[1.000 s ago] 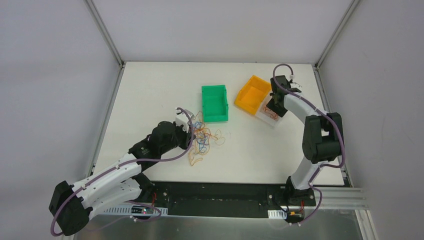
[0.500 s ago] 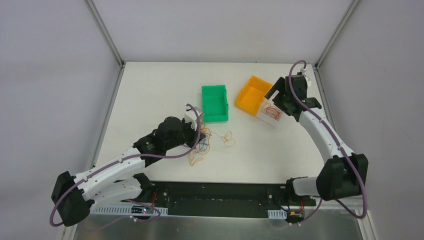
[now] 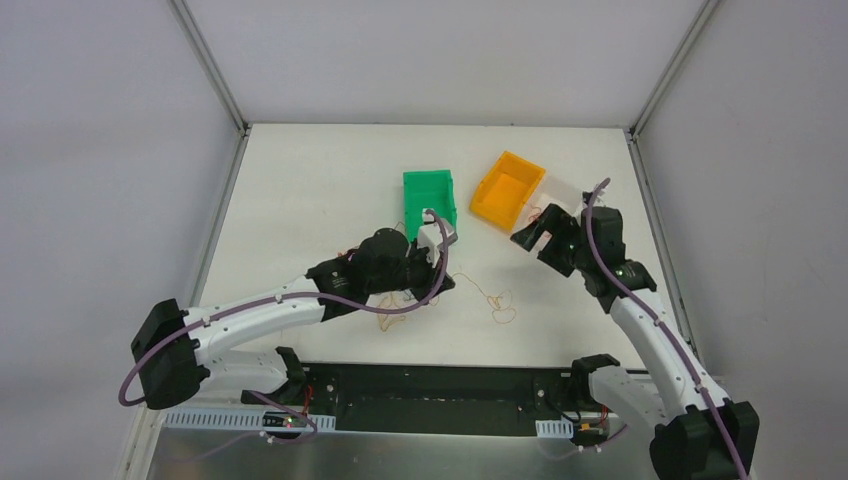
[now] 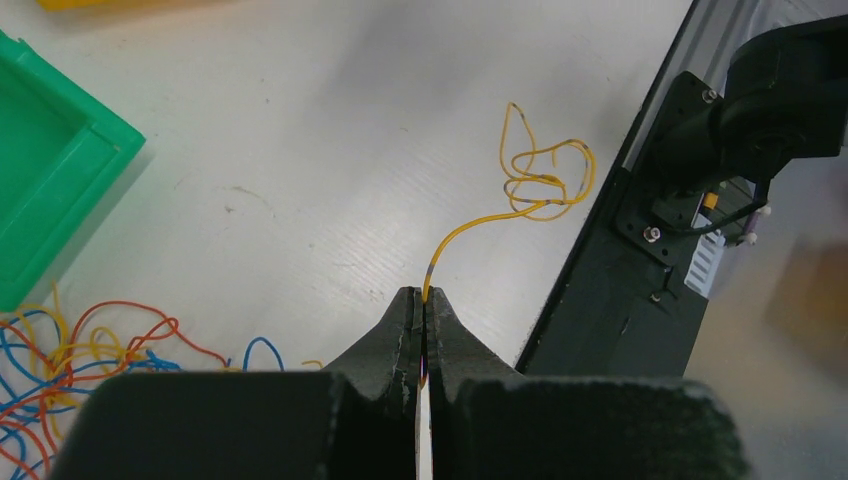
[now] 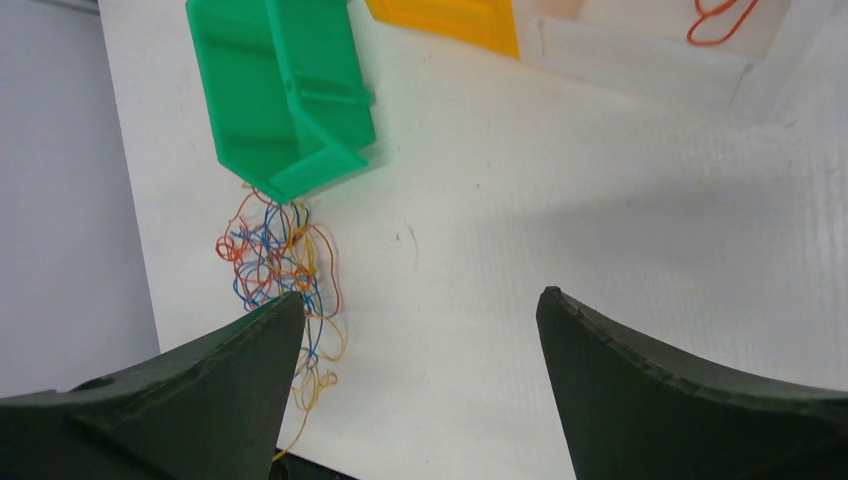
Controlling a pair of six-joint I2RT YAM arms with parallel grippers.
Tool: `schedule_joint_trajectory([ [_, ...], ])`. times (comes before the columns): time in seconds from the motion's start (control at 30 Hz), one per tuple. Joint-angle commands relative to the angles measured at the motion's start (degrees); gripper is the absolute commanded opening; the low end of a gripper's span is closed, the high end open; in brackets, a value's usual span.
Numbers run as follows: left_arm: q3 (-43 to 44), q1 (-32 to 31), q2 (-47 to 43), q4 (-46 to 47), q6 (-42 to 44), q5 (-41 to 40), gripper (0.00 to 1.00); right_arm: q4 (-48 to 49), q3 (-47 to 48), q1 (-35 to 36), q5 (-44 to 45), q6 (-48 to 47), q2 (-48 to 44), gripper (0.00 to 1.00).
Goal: Untangle the cables
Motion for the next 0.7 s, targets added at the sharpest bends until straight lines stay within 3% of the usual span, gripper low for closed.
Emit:
schedule_joint_trajectory([
  [0.0,0.97,-0.22,2.37,8.81,-2.76,2.53,0.0,2.67,-5.65,0.71,-6.49,0.91,-5.9,0.9],
  [0.27,3.76,-0.08,9.0,8.27,-0.88,5.04,0.01,6.15,-13.72,1.21,-10.1,0.5,-11.78,0.9],
  [0.3,4.85,-0.07,9.52,6.77,-0.65,4.63,0.08,6.58,-14.5,1.2,-9.87,0.71,-12.41,0.9],
  [0.4,7.76,0.13,10.14,0.5,-1.08,0.93,0.41,7.55,-16.21,1.22,-9.0,1.06,-13.41,0.9],
  [0.5,7.24,0.19,8.47,-1.6,-3.27,-3.85,0.63,7.13,-16.25,1.31,-8.51,1.19,-12.62,0.9],
  [0.67,4.8,0.82,2.33,-7.26,-10.34,-15.19,0.89,3.16,-14.43,1.77,-7.14,0.42,-9.79,0.9],
])
